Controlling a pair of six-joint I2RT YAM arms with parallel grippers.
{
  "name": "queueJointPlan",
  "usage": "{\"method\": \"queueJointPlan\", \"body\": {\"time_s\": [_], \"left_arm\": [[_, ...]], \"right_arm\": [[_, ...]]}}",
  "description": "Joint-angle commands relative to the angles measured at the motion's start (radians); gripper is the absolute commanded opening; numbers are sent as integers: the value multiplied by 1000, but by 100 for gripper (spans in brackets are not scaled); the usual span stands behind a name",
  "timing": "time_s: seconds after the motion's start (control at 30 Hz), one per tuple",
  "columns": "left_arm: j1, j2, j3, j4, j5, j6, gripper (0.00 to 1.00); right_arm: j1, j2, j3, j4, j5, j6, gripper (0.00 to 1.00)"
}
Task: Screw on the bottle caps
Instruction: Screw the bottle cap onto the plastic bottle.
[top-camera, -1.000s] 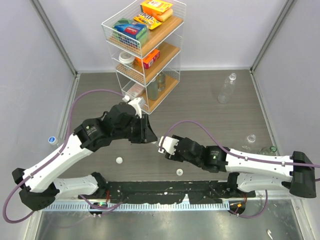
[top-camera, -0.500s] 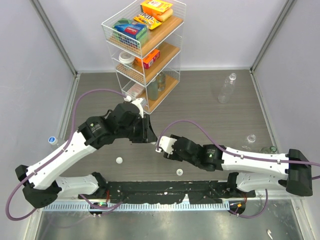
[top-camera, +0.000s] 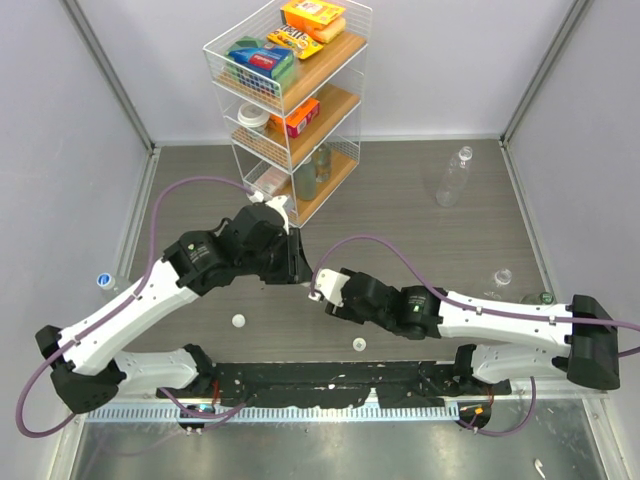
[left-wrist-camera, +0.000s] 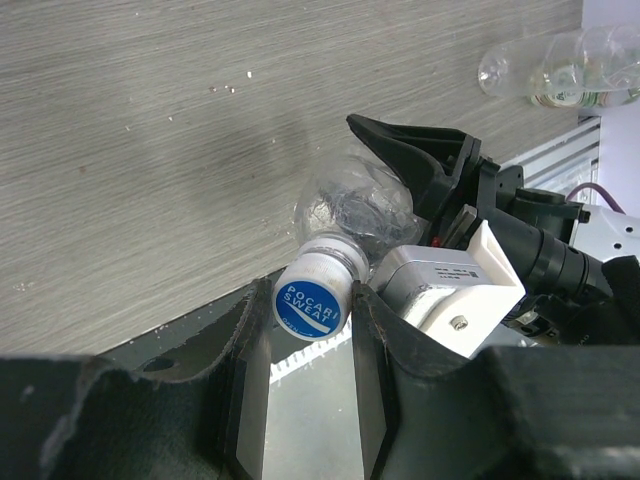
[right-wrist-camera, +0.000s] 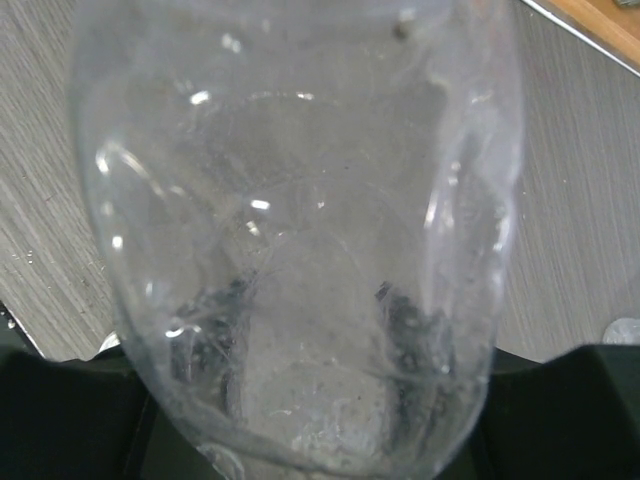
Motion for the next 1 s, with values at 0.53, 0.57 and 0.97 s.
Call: {"method": "queueJointPlan", "body": {"time_s": [0.53, 0.57, 0.97], "left_arm": [[-9, -13, -129, 22, -50, 51, 0], [-9, -8, -126, 21, -51, 49, 0], [-9, -141, -156, 219, 21, -30, 0]], "right_arm": [[3, -240, 40, 126, -243, 39, 9], [2, -240, 44, 126, -255, 44, 9], [3, -228, 14, 140, -165, 58, 1]]}}
